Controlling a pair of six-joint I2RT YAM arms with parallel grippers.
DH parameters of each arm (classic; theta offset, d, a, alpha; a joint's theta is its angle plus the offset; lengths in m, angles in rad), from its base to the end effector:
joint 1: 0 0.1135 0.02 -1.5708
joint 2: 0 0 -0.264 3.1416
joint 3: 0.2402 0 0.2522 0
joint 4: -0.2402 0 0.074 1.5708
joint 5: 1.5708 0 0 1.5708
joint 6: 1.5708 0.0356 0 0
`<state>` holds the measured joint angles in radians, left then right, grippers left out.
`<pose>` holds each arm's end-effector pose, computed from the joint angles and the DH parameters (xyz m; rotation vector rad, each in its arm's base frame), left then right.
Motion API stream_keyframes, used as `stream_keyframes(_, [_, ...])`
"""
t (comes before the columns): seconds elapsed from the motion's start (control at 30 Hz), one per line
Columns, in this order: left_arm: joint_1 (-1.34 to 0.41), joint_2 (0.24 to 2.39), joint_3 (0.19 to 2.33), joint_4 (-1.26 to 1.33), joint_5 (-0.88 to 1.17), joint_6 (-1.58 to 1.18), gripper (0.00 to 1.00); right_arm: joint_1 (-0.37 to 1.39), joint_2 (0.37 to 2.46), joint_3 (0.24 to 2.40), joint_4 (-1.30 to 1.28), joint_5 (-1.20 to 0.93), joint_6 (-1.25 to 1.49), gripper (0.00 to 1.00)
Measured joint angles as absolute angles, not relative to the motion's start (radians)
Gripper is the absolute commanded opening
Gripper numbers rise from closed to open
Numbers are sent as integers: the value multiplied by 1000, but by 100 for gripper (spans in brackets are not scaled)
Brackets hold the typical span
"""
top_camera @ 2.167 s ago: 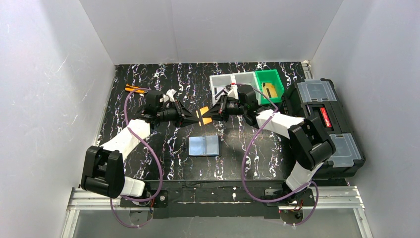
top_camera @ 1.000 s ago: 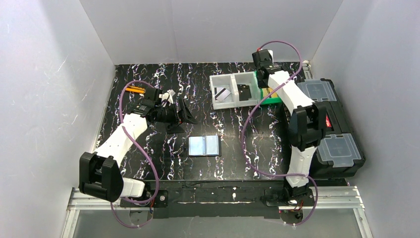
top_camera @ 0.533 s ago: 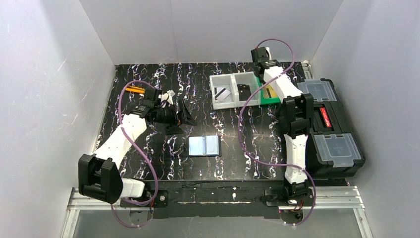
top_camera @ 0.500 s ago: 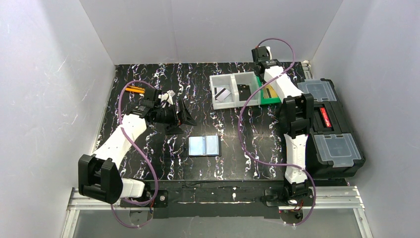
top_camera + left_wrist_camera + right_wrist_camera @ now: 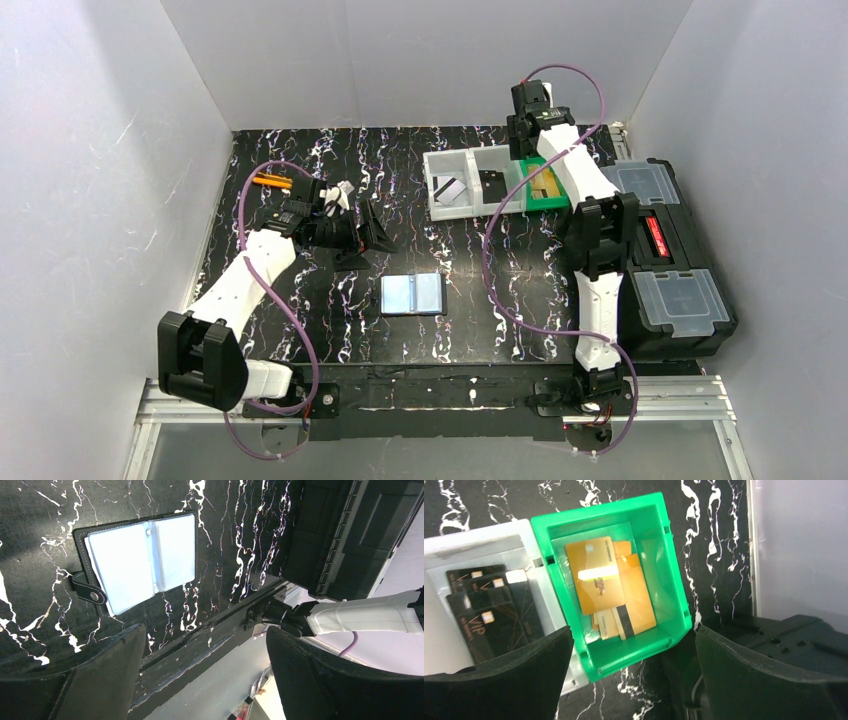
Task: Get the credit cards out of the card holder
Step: Place the credit card in the storage box, then remove the credit card from the card holder.
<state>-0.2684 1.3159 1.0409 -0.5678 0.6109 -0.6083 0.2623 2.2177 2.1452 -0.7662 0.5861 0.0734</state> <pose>0.2589 -0.0924 0.2832 -0.1272 2.5221 -1.1213 0.4852 0.1099 0.2892 0.0475 2.2943 -0.5322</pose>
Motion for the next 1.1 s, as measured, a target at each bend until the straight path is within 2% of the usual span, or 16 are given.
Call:
stream_keyframes(0.3, [-314, 1339, 1043, -553, 578, -614, 90, 275, 2022, 2077, -839, 493, 226, 98])
stream_keyframes(0.63, [-482, 1378, 1066, -553, 432, -639, 89, 295, 1693, 1678, -820, 315, 436, 98])
stream_keyframes(0.8, [-559, 1409, 1089, -553, 347, -652, 88, 298, 1598, 1451, -802, 199, 508, 98])
stream_keyframes(0.97, [-622, 1483, 1110, -556, 267, -662, 87, 303, 1516, 1308, -765, 102, 557, 98])
stream_keyframes(1.1, [-686, 1549, 1141, -562, 204, -660, 82, 307, 1463, 1233, -725, 39, 589, 98])
